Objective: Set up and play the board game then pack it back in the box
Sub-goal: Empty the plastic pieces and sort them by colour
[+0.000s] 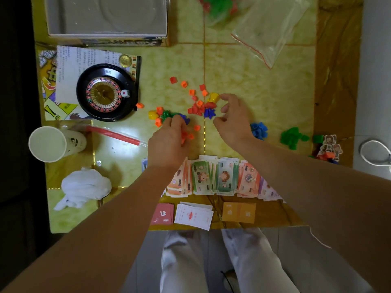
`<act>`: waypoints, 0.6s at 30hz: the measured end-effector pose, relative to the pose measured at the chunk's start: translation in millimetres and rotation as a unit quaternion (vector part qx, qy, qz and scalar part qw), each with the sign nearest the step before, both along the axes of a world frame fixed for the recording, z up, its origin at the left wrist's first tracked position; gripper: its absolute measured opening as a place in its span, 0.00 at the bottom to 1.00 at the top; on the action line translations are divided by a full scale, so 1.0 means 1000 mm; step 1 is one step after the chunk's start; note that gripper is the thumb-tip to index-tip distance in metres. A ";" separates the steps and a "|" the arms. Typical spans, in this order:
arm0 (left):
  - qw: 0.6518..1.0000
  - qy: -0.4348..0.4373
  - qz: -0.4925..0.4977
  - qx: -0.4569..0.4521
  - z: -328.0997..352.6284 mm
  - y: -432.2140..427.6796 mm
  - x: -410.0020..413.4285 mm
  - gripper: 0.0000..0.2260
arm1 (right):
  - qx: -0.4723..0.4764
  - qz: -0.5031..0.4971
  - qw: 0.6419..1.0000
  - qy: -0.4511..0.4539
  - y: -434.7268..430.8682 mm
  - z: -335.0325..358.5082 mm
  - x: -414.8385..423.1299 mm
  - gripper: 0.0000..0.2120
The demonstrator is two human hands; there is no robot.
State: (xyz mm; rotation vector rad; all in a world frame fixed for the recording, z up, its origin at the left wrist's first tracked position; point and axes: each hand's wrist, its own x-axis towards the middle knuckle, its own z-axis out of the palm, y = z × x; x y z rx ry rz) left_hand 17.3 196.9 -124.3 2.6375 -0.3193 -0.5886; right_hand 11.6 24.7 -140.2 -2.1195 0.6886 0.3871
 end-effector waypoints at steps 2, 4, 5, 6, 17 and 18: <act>0.999 0.003 0.049 -0.015 0.002 0.008 0.001 0.14 | -0.014 0.035 0.999 0.018 0.006 -0.002 0.002 0.24; 0.995 -0.001 0.097 -0.021 0.002 0.016 0.003 0.17 | -0.039 0.063 0.997 0.017 0.011 -0.004 0.002 0.23; 0.993 -0.004 0.119 -0.024 0.002 0.020 0.005 0.18 | -0.048 0.057 0.997 0.012 0.015 -0.005 0.002 0.22; 0.990 -0.009 0.140 -0.028 0.002 0.023 0.007 0.18 | -0.052 0.038 0.998 0.011 0.016 -0.006 0.002 0.22; 0.982 0.032 0.184 -0.018 -0.013 0.029 0.035 0.24 | -0.028 -0.013 0.998 0.051 0.035 0.007 0.016 0.24; 0.985 0.032 0.169 -0.025 -0.013 0.029 0.035 0.22 | -0.024 -0.027 0.998 0.042 0.035 0.009 0.017 0.22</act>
